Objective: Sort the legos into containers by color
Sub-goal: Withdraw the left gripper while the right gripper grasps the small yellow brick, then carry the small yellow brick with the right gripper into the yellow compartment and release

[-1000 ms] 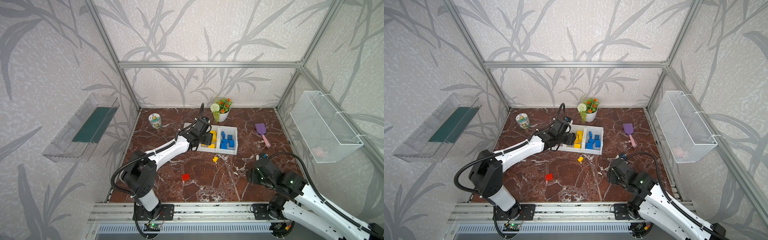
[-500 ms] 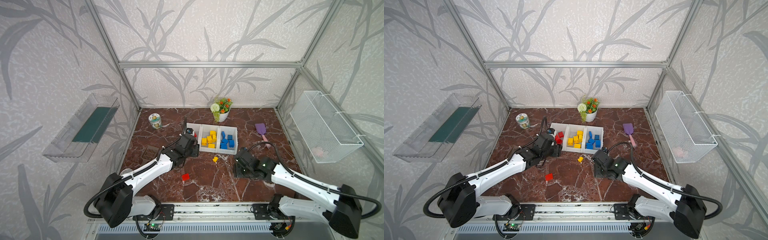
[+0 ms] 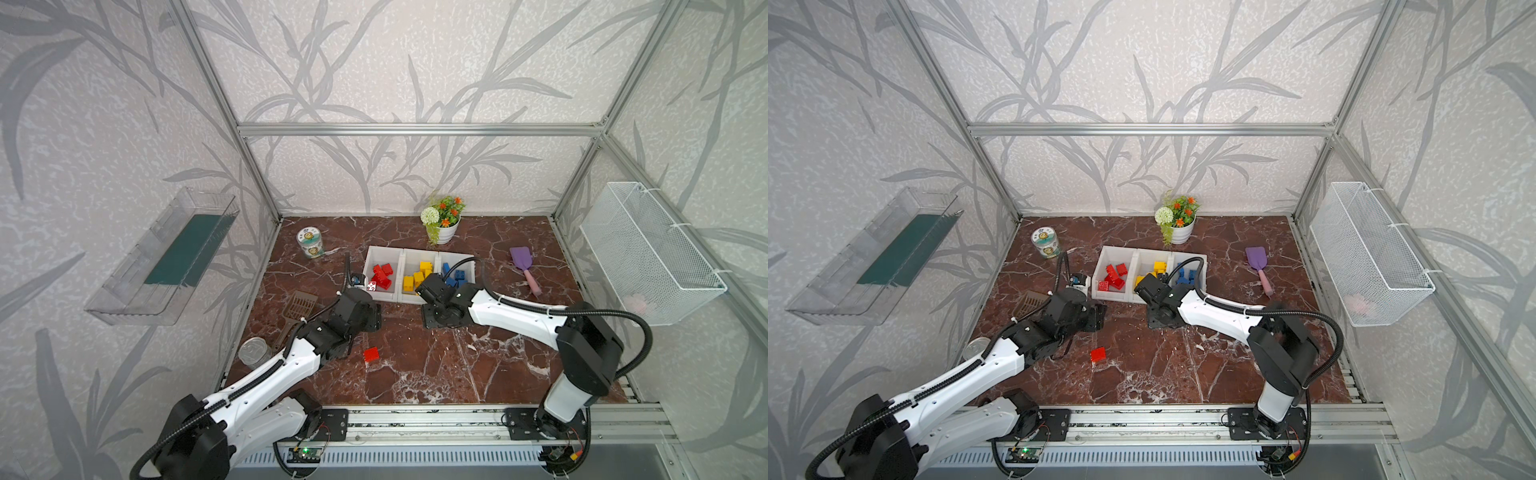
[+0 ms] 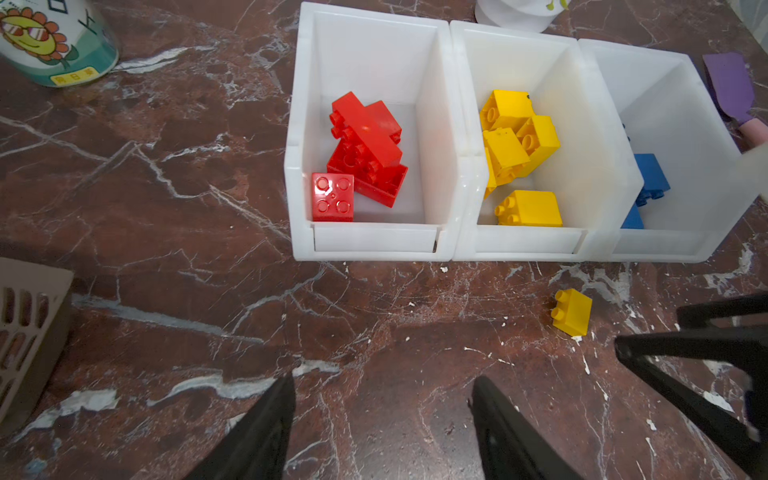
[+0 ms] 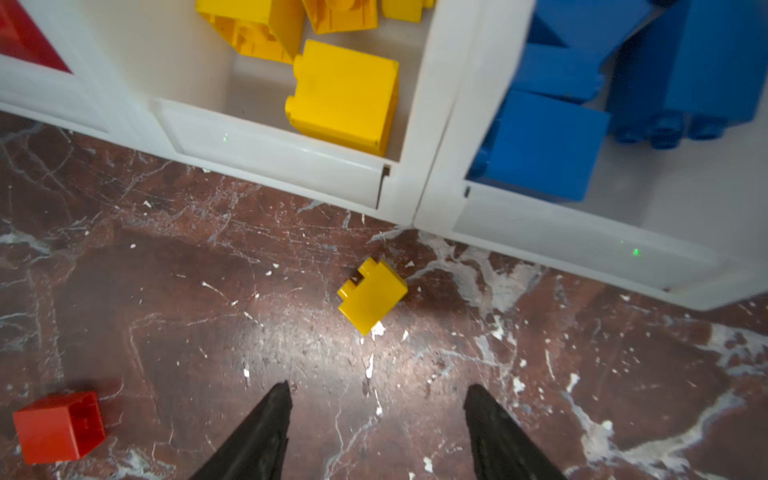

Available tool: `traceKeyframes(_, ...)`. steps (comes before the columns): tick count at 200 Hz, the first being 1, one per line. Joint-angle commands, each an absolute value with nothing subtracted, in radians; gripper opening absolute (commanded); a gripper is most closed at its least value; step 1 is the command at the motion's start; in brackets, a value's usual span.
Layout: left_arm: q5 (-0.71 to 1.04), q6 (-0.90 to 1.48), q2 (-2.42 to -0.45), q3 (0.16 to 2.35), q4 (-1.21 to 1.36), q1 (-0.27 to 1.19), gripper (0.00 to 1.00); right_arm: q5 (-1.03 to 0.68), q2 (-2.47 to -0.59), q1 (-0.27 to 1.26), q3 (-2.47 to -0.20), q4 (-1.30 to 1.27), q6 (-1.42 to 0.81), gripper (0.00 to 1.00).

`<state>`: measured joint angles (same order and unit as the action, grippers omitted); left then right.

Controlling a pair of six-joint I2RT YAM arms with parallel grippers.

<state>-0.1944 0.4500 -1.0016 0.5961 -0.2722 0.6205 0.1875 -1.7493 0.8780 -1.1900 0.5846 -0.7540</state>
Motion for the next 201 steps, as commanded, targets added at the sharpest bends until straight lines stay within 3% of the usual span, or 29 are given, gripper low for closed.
traceKeyframes(1, -0.227, 0.477, -0.993, 0.581, -0.274, 0.617, 0.70, 0.245, -1.799, 0.888, -1.225, 0.587, -0.801, 0.66)
traceKeyframes(117, -0.163, 0.471, -1.069, 0.623, -0.292, 0.614, 0.71, 0.312, -1.937, 0.888, -1.274, 0.538, -0.893, 0.60)
traceKeyframes(201, -0.142, 0.459, -1.077, 0.641, -0.309, 0.615, 0.71, 0.314, -1.938, 0.897, -1.214, 0.512, -0.930, 0.33)
